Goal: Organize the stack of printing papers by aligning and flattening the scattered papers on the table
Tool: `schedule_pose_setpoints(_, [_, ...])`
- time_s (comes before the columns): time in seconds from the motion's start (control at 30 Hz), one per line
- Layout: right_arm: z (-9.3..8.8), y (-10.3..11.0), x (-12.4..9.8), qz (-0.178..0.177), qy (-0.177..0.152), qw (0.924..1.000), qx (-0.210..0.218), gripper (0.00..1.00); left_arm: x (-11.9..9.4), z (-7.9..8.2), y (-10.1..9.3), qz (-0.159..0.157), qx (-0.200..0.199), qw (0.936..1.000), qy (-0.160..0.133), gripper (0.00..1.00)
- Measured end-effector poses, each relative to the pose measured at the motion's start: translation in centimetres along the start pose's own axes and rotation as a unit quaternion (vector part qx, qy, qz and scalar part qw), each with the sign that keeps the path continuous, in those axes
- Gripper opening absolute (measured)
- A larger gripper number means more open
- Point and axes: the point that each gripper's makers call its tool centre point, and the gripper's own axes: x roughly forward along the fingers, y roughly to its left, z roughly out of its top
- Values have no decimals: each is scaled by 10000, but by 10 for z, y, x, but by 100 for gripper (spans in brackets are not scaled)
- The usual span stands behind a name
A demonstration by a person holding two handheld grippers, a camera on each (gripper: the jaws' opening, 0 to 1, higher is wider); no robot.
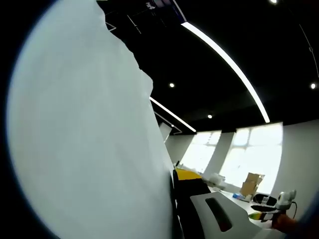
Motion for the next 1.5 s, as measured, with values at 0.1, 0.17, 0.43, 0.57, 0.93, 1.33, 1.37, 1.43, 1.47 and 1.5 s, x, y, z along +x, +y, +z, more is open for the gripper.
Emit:
schedule_pose_setpoints(0.1, [-4,1,2,23,103,9999,11,86,0,0,0,4,4,10000,0,8])
schedule_pose_setpoints(0.17, [-5,0,3,28,140,9999,-4,85,0,0,0,5,5,10000,-1,8])
schedule_pose_setpoints(0.43, [-14,0,6,64,370,9993,-92,80,0,0,0,3,8,10000,3,8])
schedule_pose_setpoints(0.57, [-16,1,9,47,428,9990,-119,81,0,0,0,-2,19,10000,12,8])
schedule_pose_setpoints(0.93, [-14,0,17,36,450,9987,219,84,1,-1,0,0,36,10000,24,8])
schedule_pose_setpoints(1.33, [-21,-1,19,-63,669,9974,255,83,1,-1,1,-1,37,10000,36,8])
schedule_pose_setpoints(1.37, [-20,-2,19,-77,642,9976,263,83,1,-1,1,-3,38,10000,39,8])
schedule_pose_setpoints(1.43, [-18,-1,21,-91,613,9978,240,83,1,-1,1,-3,39,10000,41,8])
schedule_pose_setpoints(1.47, [-19,1,21,-104,633,9977,217,83,1,-2,1,-3,39,10000,43,8])
schedule_pose_setpoints(1.5, [-20,2,21,-125,666,9975,182,83,1,-2,1,-1,44,10000,47,8])
